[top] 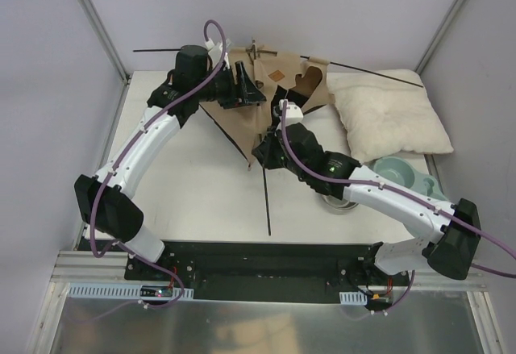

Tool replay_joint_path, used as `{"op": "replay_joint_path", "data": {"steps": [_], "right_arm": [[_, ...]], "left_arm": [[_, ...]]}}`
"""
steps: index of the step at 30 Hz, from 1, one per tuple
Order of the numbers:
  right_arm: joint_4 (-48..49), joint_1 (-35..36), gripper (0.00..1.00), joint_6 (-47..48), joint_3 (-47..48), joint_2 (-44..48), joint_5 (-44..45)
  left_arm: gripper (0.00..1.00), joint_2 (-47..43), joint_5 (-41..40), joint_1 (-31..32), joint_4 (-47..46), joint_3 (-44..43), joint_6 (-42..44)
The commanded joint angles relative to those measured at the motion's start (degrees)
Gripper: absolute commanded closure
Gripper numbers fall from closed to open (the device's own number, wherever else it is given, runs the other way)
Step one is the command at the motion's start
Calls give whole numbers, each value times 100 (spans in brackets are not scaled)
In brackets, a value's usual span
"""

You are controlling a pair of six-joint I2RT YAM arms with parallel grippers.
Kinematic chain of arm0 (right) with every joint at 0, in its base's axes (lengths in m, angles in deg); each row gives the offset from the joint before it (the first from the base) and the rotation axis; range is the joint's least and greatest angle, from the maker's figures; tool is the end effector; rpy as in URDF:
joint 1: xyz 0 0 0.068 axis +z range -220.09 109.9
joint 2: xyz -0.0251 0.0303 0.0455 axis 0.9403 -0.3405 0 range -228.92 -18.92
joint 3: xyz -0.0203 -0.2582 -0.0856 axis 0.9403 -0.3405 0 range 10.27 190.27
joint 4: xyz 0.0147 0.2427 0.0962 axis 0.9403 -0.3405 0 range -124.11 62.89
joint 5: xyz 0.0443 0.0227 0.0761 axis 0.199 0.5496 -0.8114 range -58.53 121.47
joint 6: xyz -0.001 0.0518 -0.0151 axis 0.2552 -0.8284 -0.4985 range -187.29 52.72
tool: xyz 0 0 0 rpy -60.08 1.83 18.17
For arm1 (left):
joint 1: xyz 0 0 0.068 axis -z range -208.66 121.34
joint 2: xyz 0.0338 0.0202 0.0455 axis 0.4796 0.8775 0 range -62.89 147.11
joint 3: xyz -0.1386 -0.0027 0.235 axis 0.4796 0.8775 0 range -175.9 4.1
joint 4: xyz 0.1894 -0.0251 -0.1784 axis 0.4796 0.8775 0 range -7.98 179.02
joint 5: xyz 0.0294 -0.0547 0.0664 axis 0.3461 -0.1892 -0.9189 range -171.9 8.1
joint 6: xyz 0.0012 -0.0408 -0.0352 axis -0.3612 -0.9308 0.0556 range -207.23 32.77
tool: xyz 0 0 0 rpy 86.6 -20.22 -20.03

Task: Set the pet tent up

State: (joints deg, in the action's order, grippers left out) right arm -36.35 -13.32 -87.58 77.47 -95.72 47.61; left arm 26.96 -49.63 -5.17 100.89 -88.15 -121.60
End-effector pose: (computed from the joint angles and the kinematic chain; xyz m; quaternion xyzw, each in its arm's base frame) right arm 0.1802 0.2570 0.3538 -0.1744 0.7904 0.2696 0.5218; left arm 0.3238 -0.1614 0.4182 0.0926 0.7819 -0.4730 0.3955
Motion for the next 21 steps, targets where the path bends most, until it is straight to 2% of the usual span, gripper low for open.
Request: {"op": "replay_joint_path", "data": {"steps": [1, 6, 8, 10, 11, 14, 16, 21], "right_arm": [[440, -79, 100, 219, 223, -72, -5], [361, -87, 100, 254, 241, -160, -155], [282, -87, 100, 245, 267, -195, -234], [90, -79, 100, 237, 337, -222, -313], [-16, -79, 97, 245, 364, -222, -392], [-421, -70, 65, 228, 338, -100, -603], [-491, -70, 53, 210, 58, 120, -717], [-754, -35, 46, 359, -365, 516, -1454]], "left_arm": [[50, 156, -396, -11, -261, -171, -263], [79, 376, -371, -11, -261, -390, -228], [100, 437, -379, -19, -244, -434, -210], [100, 481, -380, -28, -209, -522, -210], [100, 508, -406, -37, -183, -566, -210], [100, 569, -458, -116, -130, -724, -263], [100, 613, -485, -177, -130, -838, -281], [100, 675, -661, -257, -130, -1084, -210]]}}
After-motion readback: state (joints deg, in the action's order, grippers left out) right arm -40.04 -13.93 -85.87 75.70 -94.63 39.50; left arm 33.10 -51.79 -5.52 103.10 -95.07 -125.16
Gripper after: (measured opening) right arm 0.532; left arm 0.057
